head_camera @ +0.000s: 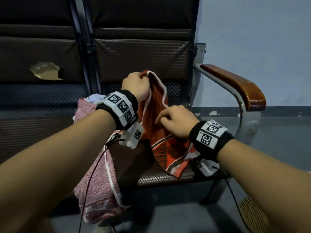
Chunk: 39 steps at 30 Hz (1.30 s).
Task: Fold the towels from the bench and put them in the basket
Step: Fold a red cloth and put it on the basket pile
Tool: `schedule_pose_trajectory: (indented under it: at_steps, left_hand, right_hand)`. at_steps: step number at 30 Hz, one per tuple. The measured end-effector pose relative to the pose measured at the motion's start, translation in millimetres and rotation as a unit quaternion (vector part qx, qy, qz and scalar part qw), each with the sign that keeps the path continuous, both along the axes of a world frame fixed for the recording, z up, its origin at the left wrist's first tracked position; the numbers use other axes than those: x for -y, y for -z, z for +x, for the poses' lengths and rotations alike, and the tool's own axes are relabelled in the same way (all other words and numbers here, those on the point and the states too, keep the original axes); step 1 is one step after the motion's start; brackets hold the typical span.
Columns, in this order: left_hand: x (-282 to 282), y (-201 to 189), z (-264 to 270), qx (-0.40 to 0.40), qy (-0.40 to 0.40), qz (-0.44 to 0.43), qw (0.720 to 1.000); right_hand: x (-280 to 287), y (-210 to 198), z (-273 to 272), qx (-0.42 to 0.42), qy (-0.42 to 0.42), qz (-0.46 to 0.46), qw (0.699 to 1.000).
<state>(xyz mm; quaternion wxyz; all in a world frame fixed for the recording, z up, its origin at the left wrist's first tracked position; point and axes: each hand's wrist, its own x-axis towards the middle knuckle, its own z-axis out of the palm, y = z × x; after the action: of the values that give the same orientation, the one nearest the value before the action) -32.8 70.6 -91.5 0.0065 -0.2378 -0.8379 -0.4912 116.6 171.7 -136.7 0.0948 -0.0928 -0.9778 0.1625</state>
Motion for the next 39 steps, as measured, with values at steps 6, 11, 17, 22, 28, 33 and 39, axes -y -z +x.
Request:
schedule_pose_trajectory:
  at_steps: [6,11,17,22,28,33,39]
  left_hand:
    - [-3,-13,25,0.023,0.100,-0.023,0.994]
    - [-9,-15,30,-0.001,0.108,0.032,0.994]
    - [-9,-15,20,0.179,0.090,0.207,0.958]
    - [-13,-9,25,0.153,0.109,0.149,0.971]
    - [-15,-7,27,0.119,0.138,0.165,0.969]
    - [-17,-4,21,0.133,0.140,0.194,0.962]
    - [-15,4,4,0.208,0.076,0.210,0.952]
  right_hand:
    - [3,-1,-25,-0.054,0.206,-0.067,0.975]
    - [-8,1,-31,-0.121,0.205,-0.149,0.960]
    - [-20,-6,-31,-0.242,0.146,-0.281,0.917]
    - [-19,3,-28,-0.176,0.135,-0.161,0.962]
    - [-18,11,-30,-0.092,0.112,-0.115,0.983]
    - [-14,10,-29,-0.200,0.131,-0.152,0.959]
    - [-27,1,-34,-0.278,0.217,-0.326,0.877]
